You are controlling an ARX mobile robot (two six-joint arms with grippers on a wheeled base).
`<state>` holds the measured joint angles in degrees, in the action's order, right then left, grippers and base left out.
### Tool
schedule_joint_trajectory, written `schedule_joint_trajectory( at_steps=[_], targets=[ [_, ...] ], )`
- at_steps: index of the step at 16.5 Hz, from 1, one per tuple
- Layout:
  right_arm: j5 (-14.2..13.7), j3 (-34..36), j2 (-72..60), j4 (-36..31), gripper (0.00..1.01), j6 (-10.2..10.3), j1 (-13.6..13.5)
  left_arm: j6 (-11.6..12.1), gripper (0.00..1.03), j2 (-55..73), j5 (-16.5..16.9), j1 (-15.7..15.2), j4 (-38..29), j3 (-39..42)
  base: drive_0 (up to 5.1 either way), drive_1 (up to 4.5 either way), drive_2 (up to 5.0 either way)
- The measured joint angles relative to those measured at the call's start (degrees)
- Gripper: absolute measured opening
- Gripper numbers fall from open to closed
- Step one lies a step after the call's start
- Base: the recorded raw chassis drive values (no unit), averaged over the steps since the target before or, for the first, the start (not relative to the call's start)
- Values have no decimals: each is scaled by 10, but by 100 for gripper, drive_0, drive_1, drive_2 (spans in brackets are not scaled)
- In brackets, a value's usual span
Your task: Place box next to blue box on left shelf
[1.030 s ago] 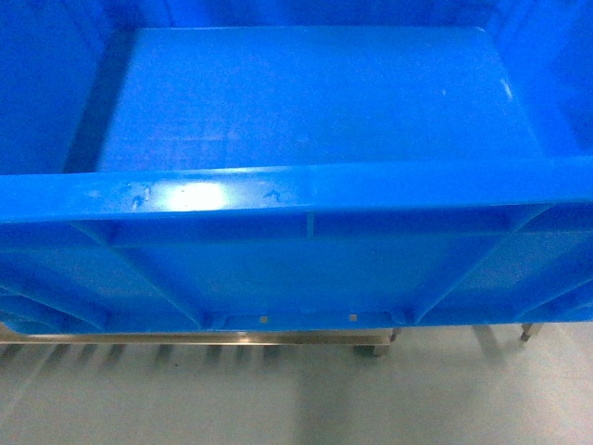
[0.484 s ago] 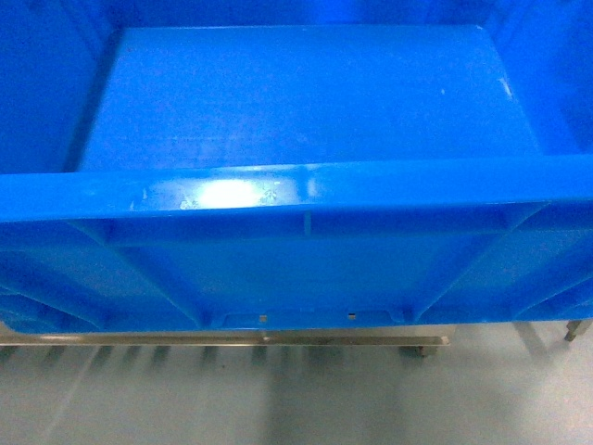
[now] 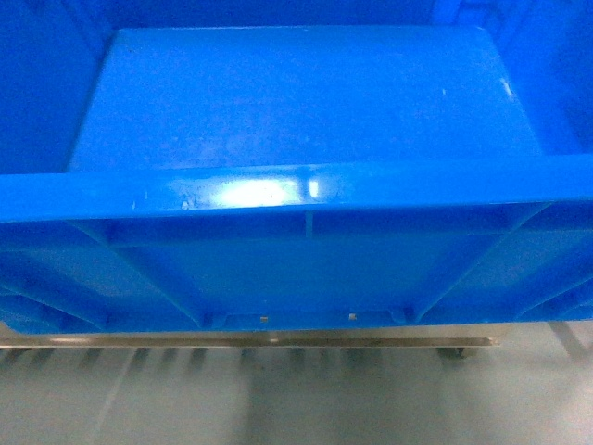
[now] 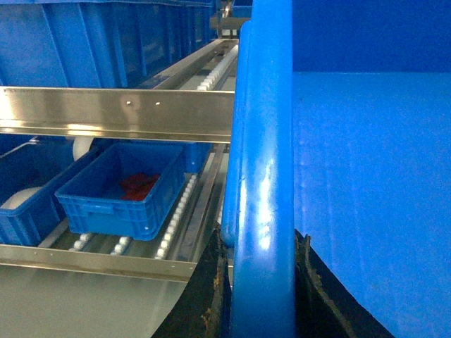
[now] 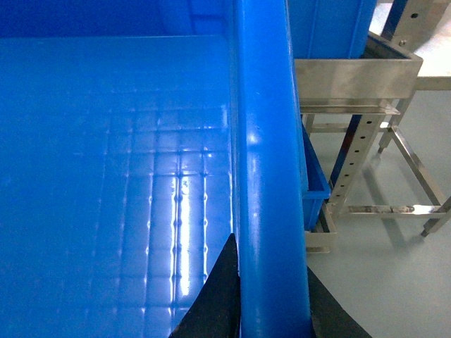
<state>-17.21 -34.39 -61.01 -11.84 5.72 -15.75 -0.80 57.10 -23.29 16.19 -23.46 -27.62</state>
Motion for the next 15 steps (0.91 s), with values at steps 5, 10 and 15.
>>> schedule_joint_trajectory(
  at_steps=[5, 10, 15],
  targets=[
    [0, 0, 0, -1, 8, 0, 0, 0, 16, 0, 0, 0, -1, 0, -492, 245, 245],
    [0, 0, 0, -1, 8, 0, 0, 0, 16, 0, 0, 0, -1, 0, -454, 226, 226],
    [-1, 0, 0, 0, 8, 0, -3, 0, 16, -1, 0, -1, 0, 0, 0, 0, 0]
  ],
)
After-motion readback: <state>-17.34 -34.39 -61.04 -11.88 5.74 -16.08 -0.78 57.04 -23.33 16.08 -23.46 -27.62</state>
